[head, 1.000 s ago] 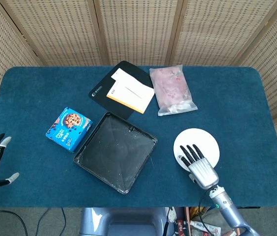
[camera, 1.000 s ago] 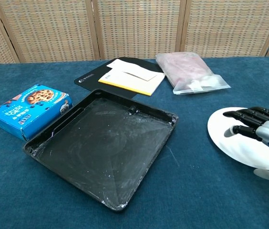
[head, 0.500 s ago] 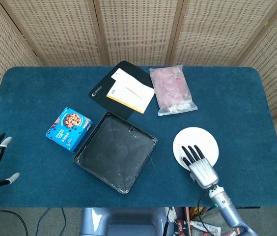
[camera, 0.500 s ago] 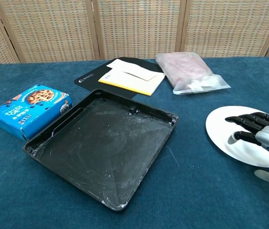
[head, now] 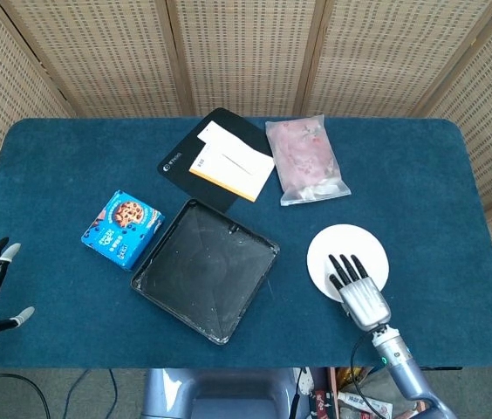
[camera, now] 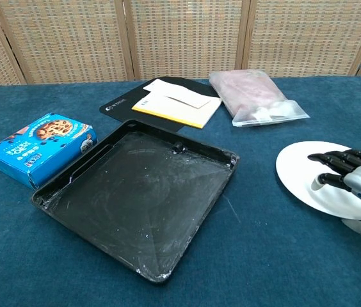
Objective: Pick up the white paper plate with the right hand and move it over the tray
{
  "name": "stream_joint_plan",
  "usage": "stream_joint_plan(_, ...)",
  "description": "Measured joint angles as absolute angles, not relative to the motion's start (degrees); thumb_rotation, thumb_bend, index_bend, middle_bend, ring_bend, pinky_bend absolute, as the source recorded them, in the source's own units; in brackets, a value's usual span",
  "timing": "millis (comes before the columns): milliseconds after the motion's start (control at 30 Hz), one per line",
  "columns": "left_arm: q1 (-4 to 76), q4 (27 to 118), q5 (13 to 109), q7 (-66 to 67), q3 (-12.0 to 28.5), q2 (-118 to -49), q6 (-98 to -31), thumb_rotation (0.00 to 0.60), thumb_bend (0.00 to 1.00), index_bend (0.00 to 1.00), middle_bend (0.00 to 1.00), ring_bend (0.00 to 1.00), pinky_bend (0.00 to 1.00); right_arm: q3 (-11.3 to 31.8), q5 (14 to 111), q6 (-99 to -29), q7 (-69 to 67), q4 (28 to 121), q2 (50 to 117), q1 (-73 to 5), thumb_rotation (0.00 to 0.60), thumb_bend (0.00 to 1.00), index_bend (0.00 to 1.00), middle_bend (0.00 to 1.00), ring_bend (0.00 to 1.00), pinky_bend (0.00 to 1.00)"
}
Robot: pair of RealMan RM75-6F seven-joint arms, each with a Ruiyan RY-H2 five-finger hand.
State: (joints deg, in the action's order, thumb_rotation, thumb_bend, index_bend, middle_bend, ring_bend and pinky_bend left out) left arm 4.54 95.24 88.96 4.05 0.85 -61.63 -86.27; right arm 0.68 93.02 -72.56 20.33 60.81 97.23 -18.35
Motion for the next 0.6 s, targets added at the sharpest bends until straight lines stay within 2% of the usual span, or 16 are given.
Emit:
stream_joint_plan(133,4.59,95.24,88.77,4.04,0.88,-61.61,-86.10,0.600,0.00,0.00,0.00,0.00,0.00,1.42,92.78,-73.96,19.61,59.43,98.04,-18.47,0.600,0.65,0.43,0.00,0.00,0.14)
stream_joint_plan(300,4.55,95.21,88.45,2.77,1.08,-61.20,-86.18,0.600,0.00,0.00,0.00,0.00,0.00,3.57,92.61,-78.77,18.46,57.86,99.08,-18.41,0.600,0.66,0.57,0.00,0.00,0.21)
stream_joint_plan(600,4.76,94.73,87.50,1.53,1.37,-60.79,-85.44,0.600,0.00,0.00,0.00,0.00,0.00,8.75,93.22,-88.94,15.52,57.06,97.55,-19.05,0.600,0.66,0.59,0.04,0.00,0.23)
